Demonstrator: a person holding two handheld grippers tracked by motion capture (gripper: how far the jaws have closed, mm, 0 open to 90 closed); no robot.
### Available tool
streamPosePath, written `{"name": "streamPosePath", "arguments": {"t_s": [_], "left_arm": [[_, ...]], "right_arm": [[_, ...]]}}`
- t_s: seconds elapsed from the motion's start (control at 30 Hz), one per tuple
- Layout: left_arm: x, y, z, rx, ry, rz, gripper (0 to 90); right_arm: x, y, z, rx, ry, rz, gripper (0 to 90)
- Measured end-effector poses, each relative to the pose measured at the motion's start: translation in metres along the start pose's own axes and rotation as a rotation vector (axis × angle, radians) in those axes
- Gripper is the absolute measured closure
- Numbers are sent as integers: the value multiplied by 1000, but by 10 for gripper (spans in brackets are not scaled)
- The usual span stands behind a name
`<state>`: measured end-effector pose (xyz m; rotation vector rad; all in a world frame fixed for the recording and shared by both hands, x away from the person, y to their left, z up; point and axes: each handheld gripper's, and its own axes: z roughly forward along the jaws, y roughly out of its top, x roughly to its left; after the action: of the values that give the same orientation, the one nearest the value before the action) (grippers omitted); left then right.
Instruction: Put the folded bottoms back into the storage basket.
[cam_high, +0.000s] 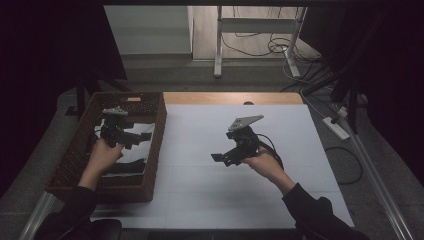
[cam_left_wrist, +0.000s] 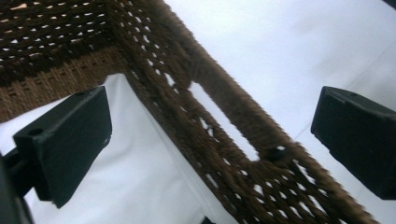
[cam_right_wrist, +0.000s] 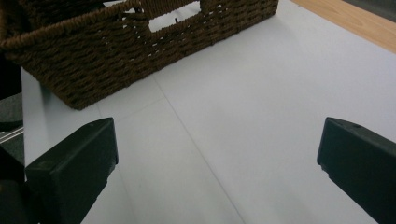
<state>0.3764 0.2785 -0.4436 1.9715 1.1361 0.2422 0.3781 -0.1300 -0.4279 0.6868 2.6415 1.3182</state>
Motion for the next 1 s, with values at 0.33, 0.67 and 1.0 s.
{"name": "streamPosePath", "arguments": {"t_s": [0.33, 0.67, 1.0], "left_arm": [[-24, -9, -10, -22, 13, 21, 0], [-42, -22, -16, -6, 27, 41, 0], [-51, -27, -34, -82, 42, 22, 0]], "right_arm": [[3, -16, -24, -10, -13, 1, 0], [5, -28, -36, -9, -21, 9, 0], [8, -38, -46, 7, -17, 22, 0]]}}
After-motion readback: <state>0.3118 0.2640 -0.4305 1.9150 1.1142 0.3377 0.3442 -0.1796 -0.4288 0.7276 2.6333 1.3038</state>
